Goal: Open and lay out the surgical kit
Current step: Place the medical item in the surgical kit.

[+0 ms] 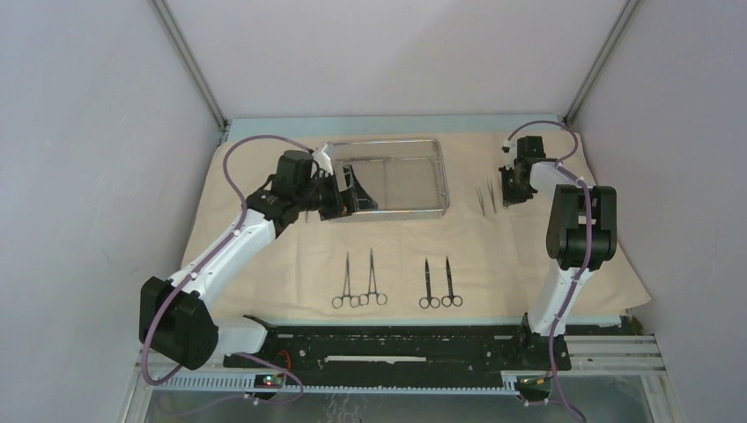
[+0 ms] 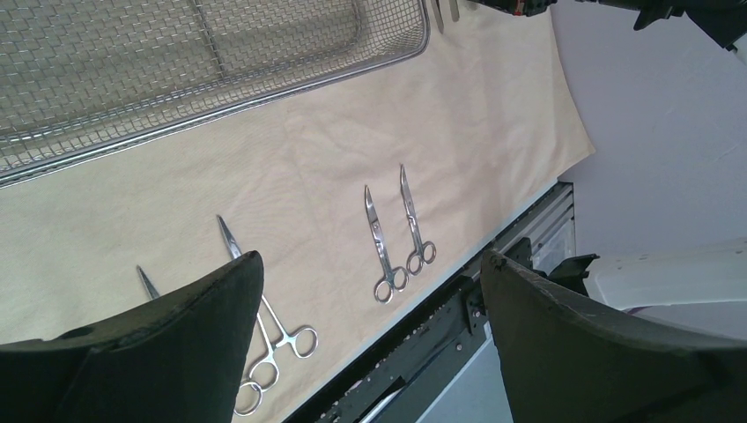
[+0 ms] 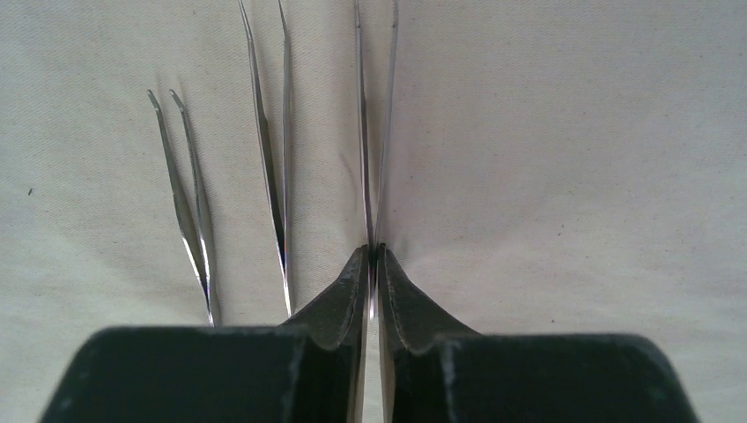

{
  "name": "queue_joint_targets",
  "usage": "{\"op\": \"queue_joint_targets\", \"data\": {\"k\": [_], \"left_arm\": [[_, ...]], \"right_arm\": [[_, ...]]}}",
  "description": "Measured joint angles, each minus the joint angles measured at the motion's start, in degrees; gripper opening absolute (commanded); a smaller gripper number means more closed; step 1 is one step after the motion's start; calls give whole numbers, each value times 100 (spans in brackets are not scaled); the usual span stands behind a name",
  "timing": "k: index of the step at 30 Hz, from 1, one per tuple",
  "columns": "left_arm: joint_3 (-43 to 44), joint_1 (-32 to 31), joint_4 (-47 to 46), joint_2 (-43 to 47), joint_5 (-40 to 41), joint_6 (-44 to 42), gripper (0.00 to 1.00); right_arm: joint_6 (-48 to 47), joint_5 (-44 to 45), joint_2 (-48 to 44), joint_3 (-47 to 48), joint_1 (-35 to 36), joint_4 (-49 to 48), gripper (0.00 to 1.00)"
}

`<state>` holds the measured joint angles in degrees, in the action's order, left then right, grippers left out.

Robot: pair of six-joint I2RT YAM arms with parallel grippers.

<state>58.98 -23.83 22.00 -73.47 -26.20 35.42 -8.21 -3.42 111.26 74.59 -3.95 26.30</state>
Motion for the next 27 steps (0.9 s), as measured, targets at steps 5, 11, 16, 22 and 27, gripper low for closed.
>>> {"op": "queue_joint_targets", "data": {"k": [5,11,16,22,27], "left_arm": [[0,44,-4,-17,-39,7,97],[0,103,-42,-44,-116,13,97],[0,162,-48,-55,-120,11,97],[0,219,-52,-208,-11,7,97],[210,227,136,-636,448,-46,97]], "right_arm": [[20,13,0,15,9,87,26],[105,92,-2,20,48,179,45],[365,282,-199,20,31,396,60],[778,511,-942,20,125,472,64],[1174,605,-1283,35,557,380,65]]}}
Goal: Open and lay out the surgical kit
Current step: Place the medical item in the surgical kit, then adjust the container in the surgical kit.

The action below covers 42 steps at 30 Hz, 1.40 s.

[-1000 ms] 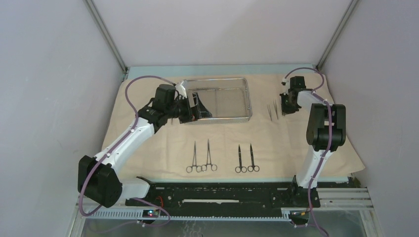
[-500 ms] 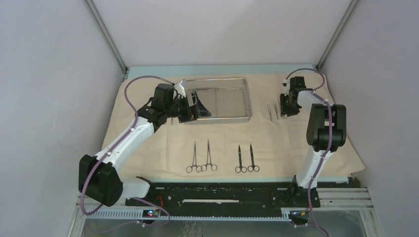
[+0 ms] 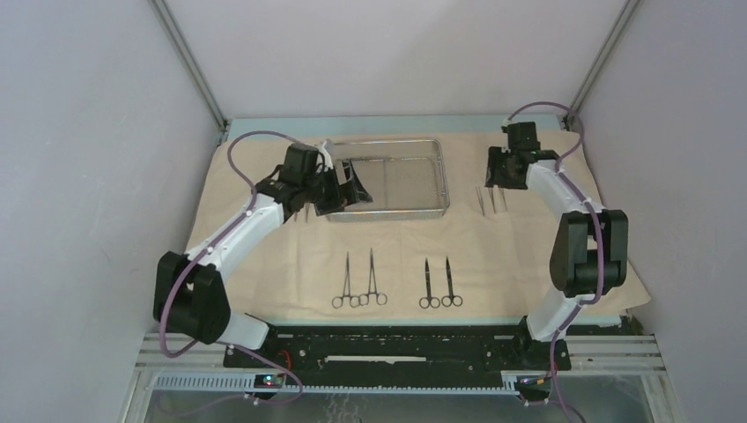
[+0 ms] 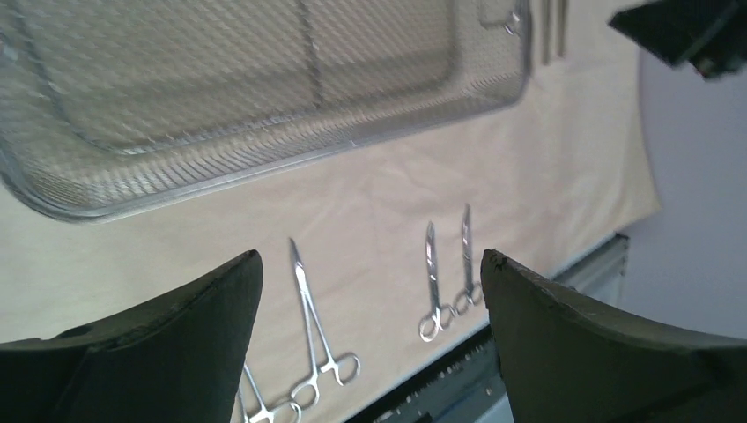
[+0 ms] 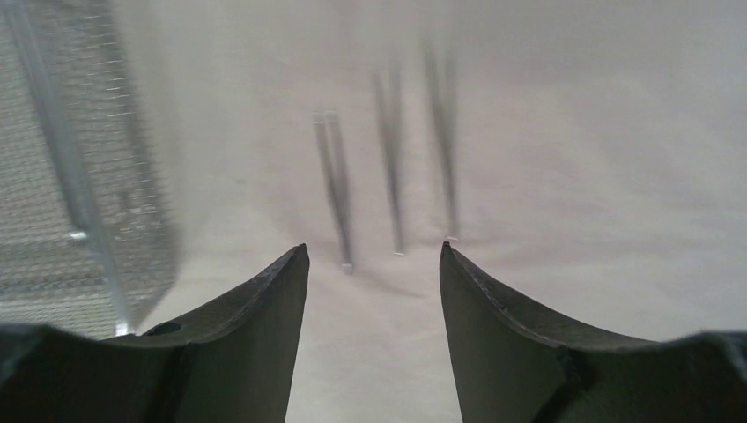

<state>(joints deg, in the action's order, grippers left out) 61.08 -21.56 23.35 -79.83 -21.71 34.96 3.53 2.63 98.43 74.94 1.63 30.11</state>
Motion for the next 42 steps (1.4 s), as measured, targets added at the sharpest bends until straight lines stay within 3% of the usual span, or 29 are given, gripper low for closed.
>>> {"op": "queue_joint_targets", "data": {"k": [6,10,18,24,34,42], "left_arm": [[1025,13,341,-789,1005,-157,96],[1460,66,435,-1121,1838,-208,95],[2363,470,791,-2041,2920,-522,90],[2944,946,883,-2787,2959,-726,86],[3960,1075,898,-3930,2627,-1010,80],[4570,1071,944,-4452,2625,-1126,68]], "right_arm": [[240,-37,46,284,975,-70,62],[304,-151,437,1169,1475,-136,55],[505,-527,1856,2787,1773,-374,46],[581,-426,2844,3692,1976,-203,53],[601,-129,2844,3687,1825,-52,57],[588,-205,2844,3692,1827,-138,55]]}}
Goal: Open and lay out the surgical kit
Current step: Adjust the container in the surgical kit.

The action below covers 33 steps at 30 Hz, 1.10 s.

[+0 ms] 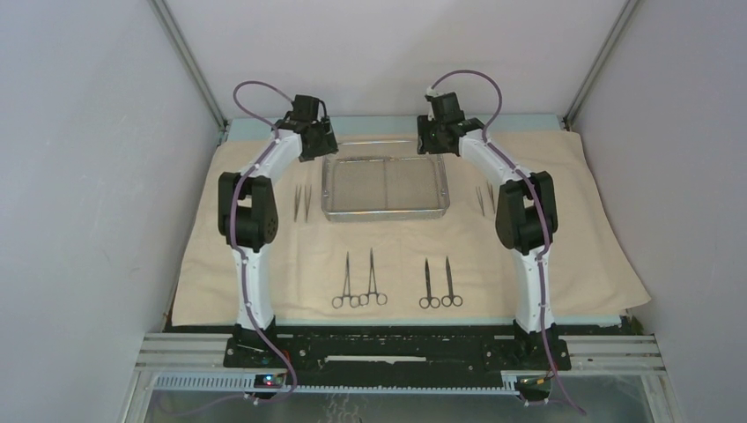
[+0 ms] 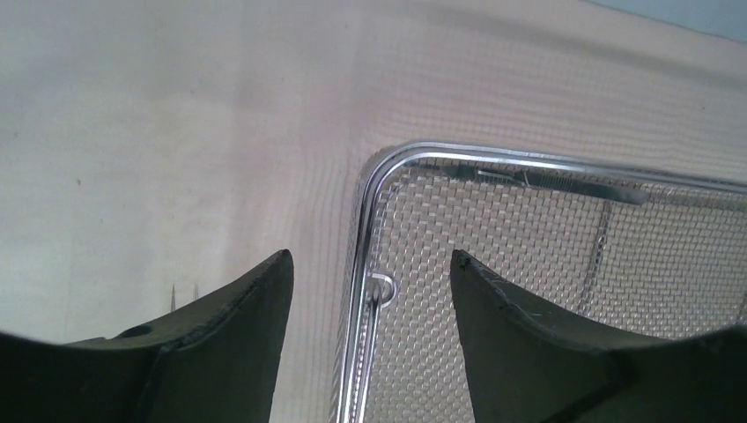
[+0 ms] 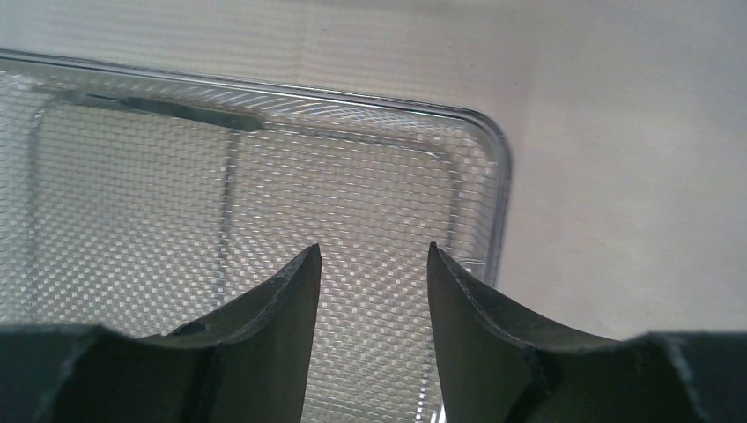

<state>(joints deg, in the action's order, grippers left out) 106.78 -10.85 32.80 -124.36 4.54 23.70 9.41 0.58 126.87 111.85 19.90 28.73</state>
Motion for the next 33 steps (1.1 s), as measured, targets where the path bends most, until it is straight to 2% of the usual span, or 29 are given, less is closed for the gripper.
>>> {"op": "queue_joint_targets", "data": {"k": [14,19,24,33], "left_arm": [[931,0,87,-973,-31,-61,42],[1193,0,98,-1178,-22,-118,25],[1217,0,125,-1196,-74,-455,2],[1209,-11,-72,-1204,-61,-337,0]], "right_arm": [[33,-466,323,315,321,-142,53],[42,-610,570,507,323,-153,53],[42,-723,697,629,343,-138,53],[42,-820,728,717,365,-149,53]]}}
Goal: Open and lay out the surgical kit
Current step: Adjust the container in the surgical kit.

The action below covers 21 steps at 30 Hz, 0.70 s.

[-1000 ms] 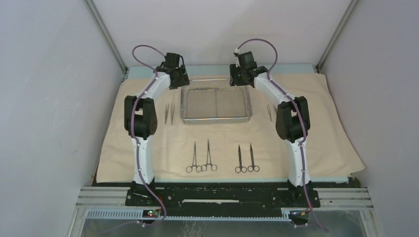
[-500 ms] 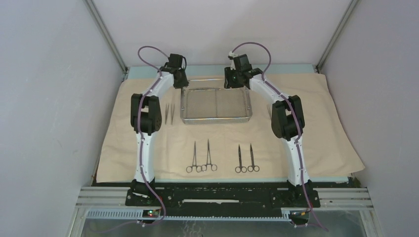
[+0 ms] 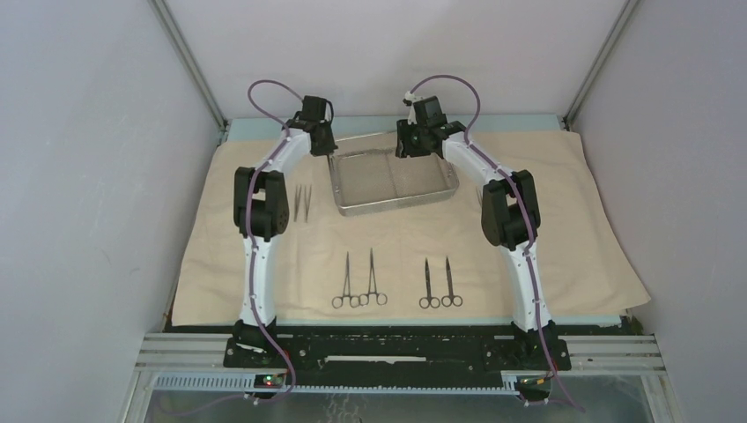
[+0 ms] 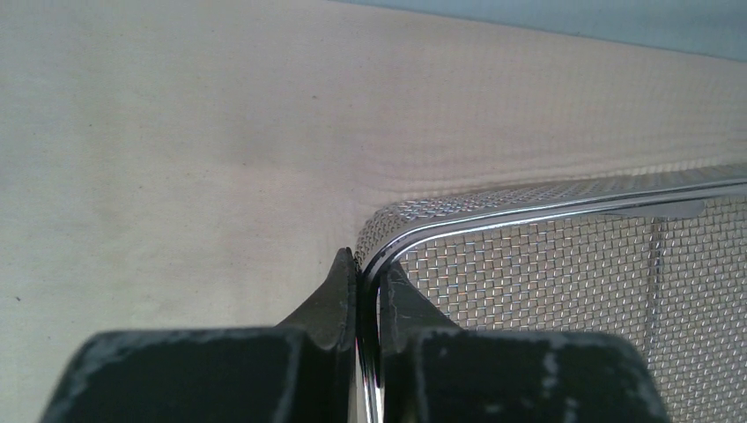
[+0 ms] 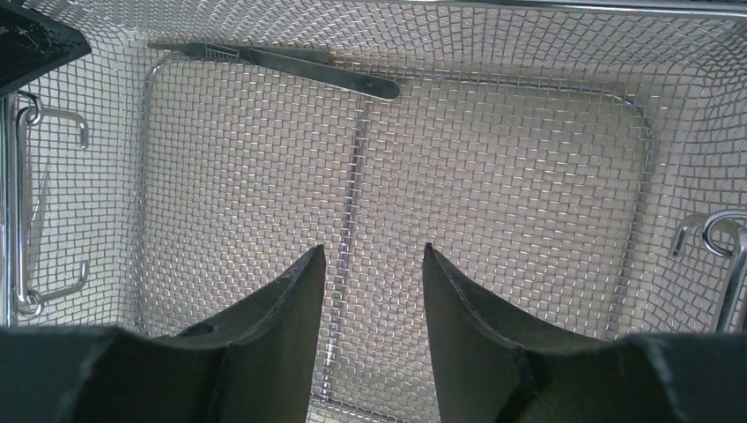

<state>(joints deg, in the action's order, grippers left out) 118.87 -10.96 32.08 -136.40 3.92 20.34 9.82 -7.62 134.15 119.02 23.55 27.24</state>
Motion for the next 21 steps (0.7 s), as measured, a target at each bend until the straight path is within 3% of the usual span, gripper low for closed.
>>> {"op": "queue_joint_targets", "data": {"k": [12,21], "left_arm": [[-1517,0,-1276,927,-297,-560,0],[-1646,-11,-1707,1067,-568,-977,0]], "right_arm": [[-55,48,0,-4,39,-22,54],[-623,439,26,-4,413,2,53]]}}
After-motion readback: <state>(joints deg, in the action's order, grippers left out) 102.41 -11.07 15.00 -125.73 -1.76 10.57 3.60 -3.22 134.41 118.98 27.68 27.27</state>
